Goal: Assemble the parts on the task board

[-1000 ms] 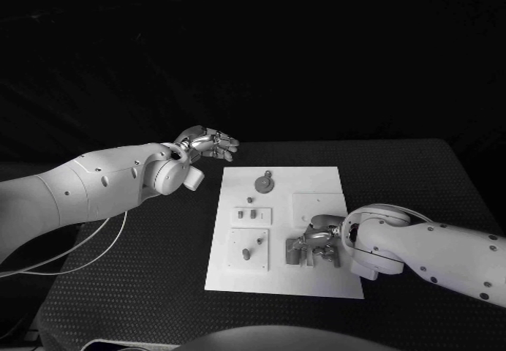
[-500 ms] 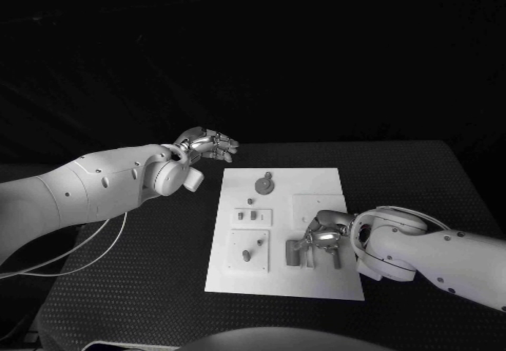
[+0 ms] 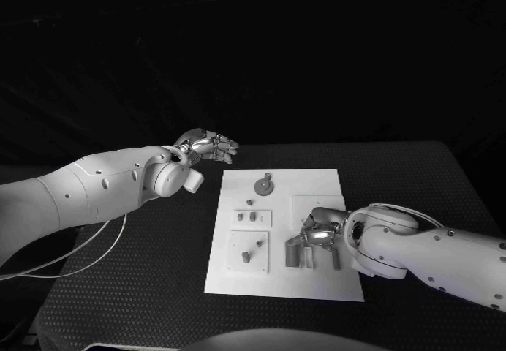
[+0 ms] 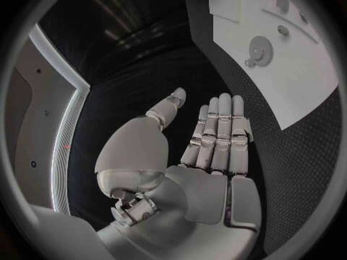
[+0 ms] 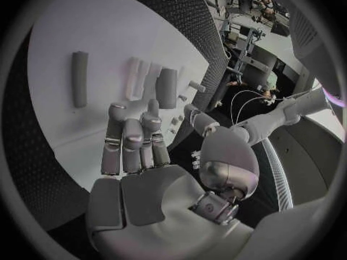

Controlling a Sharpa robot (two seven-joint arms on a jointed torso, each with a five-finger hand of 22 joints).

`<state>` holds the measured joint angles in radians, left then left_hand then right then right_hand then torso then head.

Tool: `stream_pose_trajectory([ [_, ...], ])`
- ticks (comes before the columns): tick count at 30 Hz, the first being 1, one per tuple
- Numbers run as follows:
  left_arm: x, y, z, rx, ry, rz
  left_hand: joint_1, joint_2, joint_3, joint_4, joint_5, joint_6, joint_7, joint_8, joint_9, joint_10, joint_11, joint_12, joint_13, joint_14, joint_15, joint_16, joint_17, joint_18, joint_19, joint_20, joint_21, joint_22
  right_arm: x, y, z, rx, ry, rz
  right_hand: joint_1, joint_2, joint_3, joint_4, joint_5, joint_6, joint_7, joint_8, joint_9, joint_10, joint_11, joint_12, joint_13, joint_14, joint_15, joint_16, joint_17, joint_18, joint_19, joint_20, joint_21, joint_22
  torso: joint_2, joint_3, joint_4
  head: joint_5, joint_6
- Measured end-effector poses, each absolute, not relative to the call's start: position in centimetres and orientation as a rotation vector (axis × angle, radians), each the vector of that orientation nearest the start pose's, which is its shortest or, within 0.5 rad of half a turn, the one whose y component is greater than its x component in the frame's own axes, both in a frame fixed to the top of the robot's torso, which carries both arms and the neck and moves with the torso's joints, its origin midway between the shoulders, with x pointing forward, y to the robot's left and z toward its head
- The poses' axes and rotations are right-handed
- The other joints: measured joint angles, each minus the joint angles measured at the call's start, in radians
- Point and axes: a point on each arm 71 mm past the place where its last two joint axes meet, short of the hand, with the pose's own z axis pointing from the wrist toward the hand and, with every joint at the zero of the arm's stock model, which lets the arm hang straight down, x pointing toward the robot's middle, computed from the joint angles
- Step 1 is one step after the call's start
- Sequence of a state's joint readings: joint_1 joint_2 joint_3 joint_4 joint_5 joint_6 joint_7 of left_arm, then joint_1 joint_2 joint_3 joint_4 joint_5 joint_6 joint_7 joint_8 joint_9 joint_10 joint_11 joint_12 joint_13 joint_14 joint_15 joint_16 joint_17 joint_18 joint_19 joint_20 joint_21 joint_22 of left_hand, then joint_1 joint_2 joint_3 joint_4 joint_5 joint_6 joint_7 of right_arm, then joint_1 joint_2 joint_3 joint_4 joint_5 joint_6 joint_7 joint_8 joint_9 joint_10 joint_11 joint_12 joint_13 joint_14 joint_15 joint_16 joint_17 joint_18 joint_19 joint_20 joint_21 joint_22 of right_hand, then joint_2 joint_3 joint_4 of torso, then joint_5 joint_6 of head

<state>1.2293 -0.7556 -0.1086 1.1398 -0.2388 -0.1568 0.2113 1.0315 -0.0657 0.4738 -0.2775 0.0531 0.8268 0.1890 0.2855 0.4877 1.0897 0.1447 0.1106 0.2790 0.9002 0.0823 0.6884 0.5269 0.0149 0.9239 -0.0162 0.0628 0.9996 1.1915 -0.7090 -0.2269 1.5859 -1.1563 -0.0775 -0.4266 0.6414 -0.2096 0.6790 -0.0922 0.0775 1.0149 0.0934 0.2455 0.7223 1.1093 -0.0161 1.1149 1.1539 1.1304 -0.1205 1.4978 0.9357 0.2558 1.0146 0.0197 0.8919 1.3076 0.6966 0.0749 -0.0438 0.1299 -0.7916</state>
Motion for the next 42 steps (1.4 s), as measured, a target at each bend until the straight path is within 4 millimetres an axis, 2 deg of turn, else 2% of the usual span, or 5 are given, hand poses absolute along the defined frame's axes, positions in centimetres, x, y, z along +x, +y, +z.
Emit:
stream_pose_trajectory([
  [16,54.4,27.9,-21.7,-0.982,1.647,-1.182,-0.009,0.000,-0.001,0.007,0.000,0.000,0.000,0.000,-0.001,0.000,0.000,0.000,-0.001,0.000,0.000,-0.004,0.002,0.000,0.000,0.000,0.000,-0.001,43.6,-12.8,-27.9,-0.046,2.292,0.476,-0.016,0.018,-0.006,0.041,0.000,0.013,-0.006,0.002,0.008,-0.002,-0.002,0.008,-0.002,-0.004,-0.003,0.010,-0.004,0.000,0.000,0.000,0.000,0.000,0.001,-0.0011,0.0019,-0.001,-0.003],
  [19,54.4,27.9,-21.7,-0.983,1.648,-1.181,-0.012,0.004,-0.003,0.009,0.000,0.000,0.000,0.000,-0.001,0.000,0.000,0.000,-0.001,0.000,0.000,-0.004,0.002,0.000,0.000,0.000,0.000,-0.001,43.6,-12.7,-27.9,-0.049,2.290,0.473,-0.008,0.061,-0.030,0.016,0.000,0.013,-0.006,0.002,0.012,-0.003,-0.004,0.013,-0.002,-0.005,-0.002,0.015,-0.007,0.000,0.000,0.000,0.000,0.000,0.001,-0.0010,0.0019,0.000,-0.003],
  [24,54.4,27.9,-21.7,-0.984,1.649,-1.180,-0.012,0.004,-0.001,0.011,0.000,0.000,0.000,0.000,-0.001,0.000,0.000,0.000,-0.001,0.000,0.000,-0.004,0.003,0.000,0.000,0.000,0.000,-0.002,43.7,-12.7,-27.8,-0.047,2.288,0.478,0.028,0.161,-0.050,-0.109,-0.001,0.026,-0.010,0.008,0.019,0.001,-0.007,0.015,-0.006,-0.005,-0.002,0.020,-0.014,0.000,-0.007,0.000,0.007,0.000,0.001,-0.0009,0.0019,0.002,-0.006],
  [28,54.4,28.0,-21.7,-0.985,1.650,-1.179,-0.012,0.004,0.000,0.011,0.000,0.000,0.000,0.000,-0.002,0.000,0.000,0.000,-0.001,0.000,0.000,-0.004,0.003,0.000,0.000,0.000,0.000,-0.002,43.7,-12.6,-27.6,-0.048,2.287,0.490,0.058,0.198,-0.058,-0.167,-0.007,0.029,-0.010,0.008,0.016,0.001,-0.007,0.015,-0.009,-0.007,0.000,0.020,-0.018,0.000,-0.007,0.000,0.007,0.000,0.001,-0.0006,0.0013,0.003,-0.007],
  [42,54.4,28.0,-21.7,-0.985,1.654,-1.179,-0.012,0.004,-0.003,0.014,0.000,0.000,0.000,0.000,-0.002,0.000,0.000,0.000,-0.002,0.000,0.000,-0.004,0.004,0.000,0.000,0.000,0.000,-0.002,43.6,-12.1,-27.4,-0.056,2.275,0.542,0.076,0.197,-0.043,-0.195,0.001,0.038,-0.016,0.005,0.010,0.004,-0.010,0.018,-0.011,-0.008,0.001,0.024,-0.023,-0.001,-0.007,0.000,0.007,0.000,0.000,0.0000,0.0006,0.004,-0.010],
])
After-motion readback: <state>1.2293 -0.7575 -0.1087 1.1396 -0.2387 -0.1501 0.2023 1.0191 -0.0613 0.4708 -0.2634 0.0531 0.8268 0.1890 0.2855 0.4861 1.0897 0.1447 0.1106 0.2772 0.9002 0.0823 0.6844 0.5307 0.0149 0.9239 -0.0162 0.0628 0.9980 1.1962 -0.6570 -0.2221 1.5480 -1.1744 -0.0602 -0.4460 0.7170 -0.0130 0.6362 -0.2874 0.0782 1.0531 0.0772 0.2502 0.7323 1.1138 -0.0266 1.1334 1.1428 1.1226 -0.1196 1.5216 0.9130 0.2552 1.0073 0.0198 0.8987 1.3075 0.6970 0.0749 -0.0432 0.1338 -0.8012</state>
